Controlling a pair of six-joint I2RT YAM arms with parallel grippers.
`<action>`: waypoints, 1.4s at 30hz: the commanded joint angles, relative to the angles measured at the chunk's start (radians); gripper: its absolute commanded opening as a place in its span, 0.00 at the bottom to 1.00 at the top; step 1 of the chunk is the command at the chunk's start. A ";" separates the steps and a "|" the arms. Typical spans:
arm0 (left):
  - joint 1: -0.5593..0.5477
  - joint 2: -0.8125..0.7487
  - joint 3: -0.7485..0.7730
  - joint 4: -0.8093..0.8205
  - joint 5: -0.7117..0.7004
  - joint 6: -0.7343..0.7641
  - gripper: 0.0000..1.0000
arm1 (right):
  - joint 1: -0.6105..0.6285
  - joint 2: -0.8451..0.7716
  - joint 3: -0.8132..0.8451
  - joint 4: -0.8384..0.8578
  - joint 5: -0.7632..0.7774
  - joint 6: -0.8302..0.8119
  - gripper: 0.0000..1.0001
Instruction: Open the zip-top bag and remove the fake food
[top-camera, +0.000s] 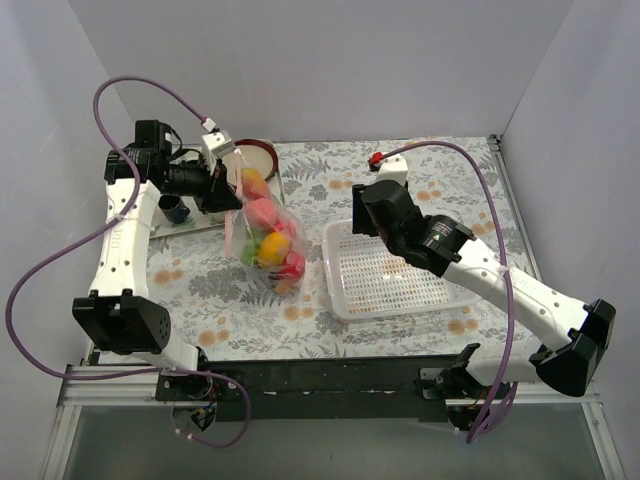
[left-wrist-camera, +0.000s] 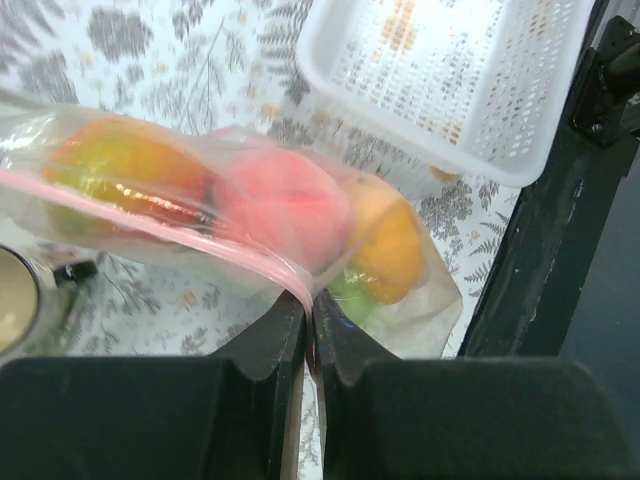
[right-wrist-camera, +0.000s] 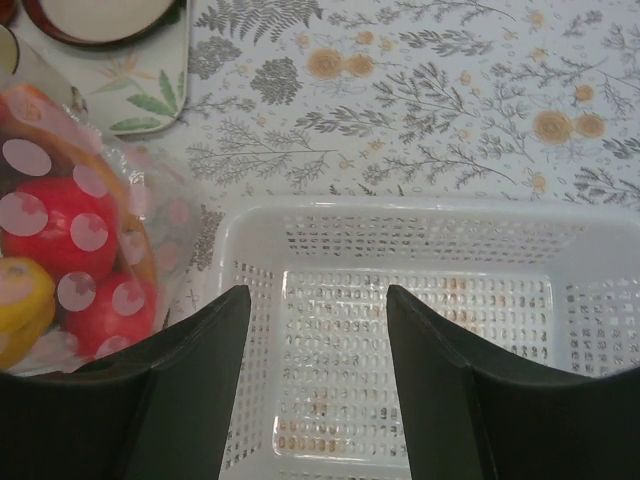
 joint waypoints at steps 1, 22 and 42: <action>-0.039 -0.073 0.133 -0.056 0.054 -0.008 0.06 | 0.006 -0.022 0.026 0.132 -0.075 -0.076 0.65; -0.151 -0.408 -0.139 -0.056 -0.139 0.460 0.13 | 0.005 -0.186 -0.364 0.812 -0.814 -0.441 0.82; -0.171 -0.253 -0.251 0.981 -0.297 -0.370 0.98 | 0.003 -0.224 -0.367 0.796 -0.558 -0.484 0.84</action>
